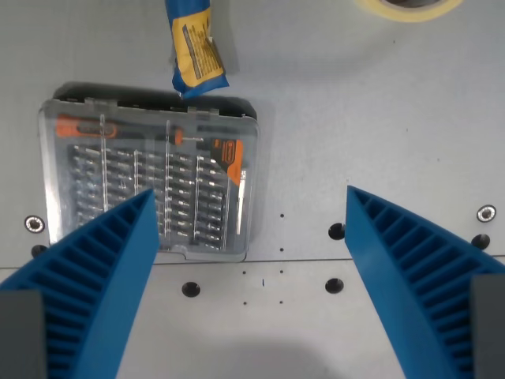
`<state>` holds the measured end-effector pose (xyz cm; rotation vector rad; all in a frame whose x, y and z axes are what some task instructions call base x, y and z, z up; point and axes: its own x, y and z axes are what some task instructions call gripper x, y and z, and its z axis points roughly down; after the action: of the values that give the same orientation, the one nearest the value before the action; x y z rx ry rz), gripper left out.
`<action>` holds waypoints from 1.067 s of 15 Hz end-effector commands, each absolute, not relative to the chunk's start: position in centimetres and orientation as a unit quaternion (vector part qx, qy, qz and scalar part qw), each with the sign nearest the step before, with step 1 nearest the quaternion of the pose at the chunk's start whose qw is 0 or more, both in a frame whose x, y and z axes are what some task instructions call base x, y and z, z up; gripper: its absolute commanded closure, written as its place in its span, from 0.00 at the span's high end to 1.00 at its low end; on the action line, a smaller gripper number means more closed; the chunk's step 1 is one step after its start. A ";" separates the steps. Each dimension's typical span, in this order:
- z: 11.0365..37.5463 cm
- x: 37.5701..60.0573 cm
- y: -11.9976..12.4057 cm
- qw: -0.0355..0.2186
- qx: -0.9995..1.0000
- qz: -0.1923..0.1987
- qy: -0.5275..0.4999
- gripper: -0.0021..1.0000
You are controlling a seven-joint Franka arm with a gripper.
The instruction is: Move above the blue bag
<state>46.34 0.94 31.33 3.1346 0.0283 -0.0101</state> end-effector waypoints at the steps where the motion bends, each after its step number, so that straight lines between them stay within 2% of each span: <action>1: 30.8 46.9 1.3 0.008 1.000 0.005 0.017 1.00; 16: 24.6 50.7 3.1 0.024 0.999 -0.008 0.030 1.00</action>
<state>49.86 2.80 24.61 3.1283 0.0782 0.0091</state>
